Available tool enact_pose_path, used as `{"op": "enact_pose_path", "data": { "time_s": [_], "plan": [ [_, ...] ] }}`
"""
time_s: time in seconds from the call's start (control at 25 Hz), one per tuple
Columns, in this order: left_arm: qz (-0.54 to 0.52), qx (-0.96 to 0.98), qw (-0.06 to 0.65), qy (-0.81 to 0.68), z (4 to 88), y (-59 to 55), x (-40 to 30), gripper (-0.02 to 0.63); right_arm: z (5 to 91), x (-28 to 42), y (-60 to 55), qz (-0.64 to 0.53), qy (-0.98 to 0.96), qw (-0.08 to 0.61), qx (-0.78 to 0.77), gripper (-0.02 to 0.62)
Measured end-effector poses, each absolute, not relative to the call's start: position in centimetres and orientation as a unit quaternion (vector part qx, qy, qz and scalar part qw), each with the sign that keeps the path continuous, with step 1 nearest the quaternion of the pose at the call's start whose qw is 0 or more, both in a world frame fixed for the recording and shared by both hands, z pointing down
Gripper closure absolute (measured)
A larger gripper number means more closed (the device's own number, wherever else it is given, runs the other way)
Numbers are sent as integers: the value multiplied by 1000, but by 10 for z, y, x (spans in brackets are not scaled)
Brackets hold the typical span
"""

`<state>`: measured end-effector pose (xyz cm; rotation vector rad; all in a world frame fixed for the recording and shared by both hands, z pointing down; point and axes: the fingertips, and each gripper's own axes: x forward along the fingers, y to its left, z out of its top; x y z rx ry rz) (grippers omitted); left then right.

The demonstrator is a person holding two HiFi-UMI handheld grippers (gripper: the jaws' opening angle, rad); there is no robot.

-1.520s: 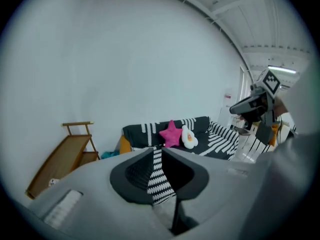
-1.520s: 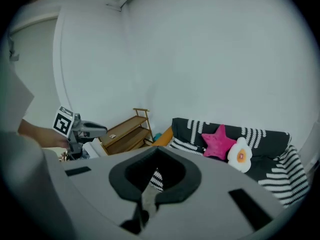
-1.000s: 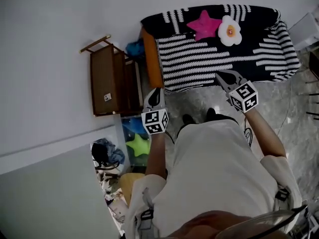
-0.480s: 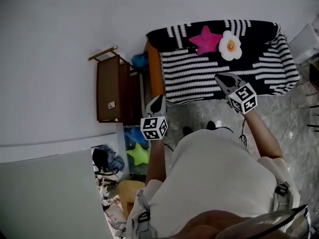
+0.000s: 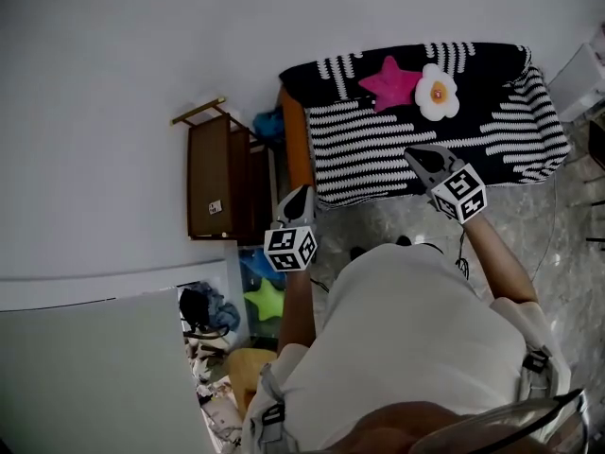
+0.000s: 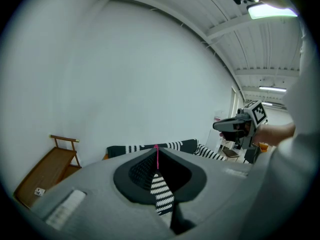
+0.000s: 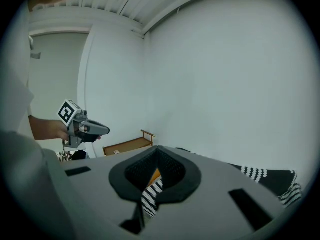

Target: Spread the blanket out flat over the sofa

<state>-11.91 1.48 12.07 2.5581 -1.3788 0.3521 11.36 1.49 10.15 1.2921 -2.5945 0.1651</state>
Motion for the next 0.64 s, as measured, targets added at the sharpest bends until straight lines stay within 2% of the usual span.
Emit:
{"op": "enact_pose_path", "data": {
  "time_s": [0.64],
  "plan": [
    [114,865,112,-476,125,7,-122,583,100,120,13,63,-885,115,446,592]
  ]
}}
